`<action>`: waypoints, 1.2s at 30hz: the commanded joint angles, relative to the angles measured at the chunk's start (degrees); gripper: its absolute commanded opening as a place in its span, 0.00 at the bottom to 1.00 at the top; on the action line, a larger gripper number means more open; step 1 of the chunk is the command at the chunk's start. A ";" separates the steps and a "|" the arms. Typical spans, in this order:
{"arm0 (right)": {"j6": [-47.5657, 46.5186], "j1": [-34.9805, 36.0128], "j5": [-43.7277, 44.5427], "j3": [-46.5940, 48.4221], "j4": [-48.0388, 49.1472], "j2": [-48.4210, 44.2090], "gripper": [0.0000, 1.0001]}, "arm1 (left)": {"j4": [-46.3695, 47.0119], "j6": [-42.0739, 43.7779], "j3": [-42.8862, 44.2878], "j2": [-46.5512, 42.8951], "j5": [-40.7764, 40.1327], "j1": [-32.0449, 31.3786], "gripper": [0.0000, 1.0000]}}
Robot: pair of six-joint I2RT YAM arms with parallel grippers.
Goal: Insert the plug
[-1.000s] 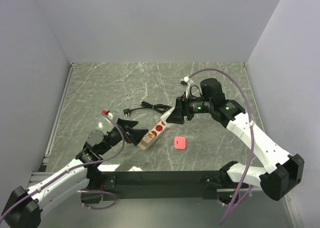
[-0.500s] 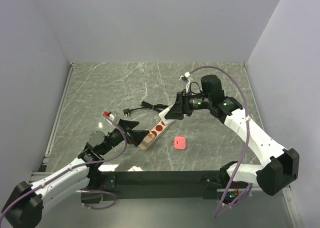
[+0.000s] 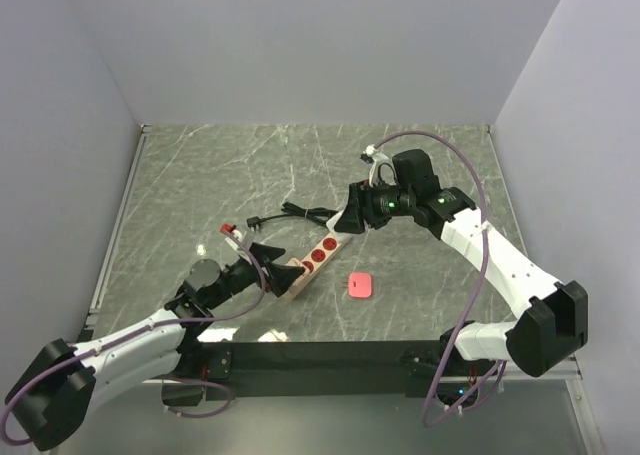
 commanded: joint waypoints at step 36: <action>-27.86 14.87 -18.40 3.51 -11.69 0.73 0.00 | 16.00 5.62 -1.45 -0.63 25.08 -4.44 0.98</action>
